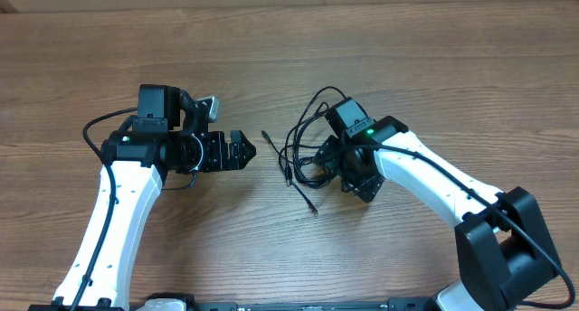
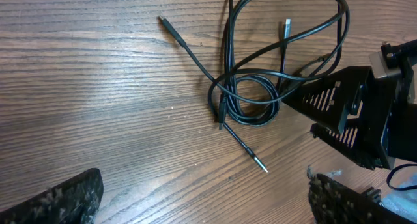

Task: Untangle cables

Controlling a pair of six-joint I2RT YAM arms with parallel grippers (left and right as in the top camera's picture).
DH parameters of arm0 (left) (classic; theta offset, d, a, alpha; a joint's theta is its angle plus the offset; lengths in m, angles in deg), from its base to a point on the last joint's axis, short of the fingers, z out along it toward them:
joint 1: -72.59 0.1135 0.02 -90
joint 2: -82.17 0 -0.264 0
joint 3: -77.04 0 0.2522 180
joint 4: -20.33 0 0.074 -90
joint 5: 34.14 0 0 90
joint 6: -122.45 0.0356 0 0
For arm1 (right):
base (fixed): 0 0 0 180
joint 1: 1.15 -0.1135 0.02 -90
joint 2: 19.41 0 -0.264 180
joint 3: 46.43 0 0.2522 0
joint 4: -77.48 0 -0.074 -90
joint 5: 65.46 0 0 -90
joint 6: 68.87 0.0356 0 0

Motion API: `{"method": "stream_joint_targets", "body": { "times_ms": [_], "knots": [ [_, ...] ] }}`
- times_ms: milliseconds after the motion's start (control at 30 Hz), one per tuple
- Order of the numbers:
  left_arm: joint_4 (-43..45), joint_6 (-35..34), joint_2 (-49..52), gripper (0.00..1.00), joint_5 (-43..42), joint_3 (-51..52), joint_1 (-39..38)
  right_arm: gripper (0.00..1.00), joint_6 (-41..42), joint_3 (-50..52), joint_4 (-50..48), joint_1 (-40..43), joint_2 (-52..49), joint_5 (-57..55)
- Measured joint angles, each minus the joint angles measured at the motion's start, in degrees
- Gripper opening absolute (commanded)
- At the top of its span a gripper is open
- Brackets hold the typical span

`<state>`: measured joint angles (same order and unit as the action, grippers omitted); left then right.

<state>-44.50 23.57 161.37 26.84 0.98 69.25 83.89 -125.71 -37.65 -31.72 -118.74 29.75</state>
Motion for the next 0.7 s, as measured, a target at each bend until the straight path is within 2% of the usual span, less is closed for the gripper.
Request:
{"method": "stream_joint_targets", "body": {
  "times_ms": [367,700],
  "knots": [
    [0.09,0.00,0.00,1.00,0.17,0.00,0.00,1.00,-0.02,1.38,-0.79,-0.35,0.00,-1.38],
    [0.48,0.00,0.00,1.00,0.42,0.00,0.00,1.00,-0.02,8.28,-13.94,-3.74,0.02,-2.69]
  ]
}}
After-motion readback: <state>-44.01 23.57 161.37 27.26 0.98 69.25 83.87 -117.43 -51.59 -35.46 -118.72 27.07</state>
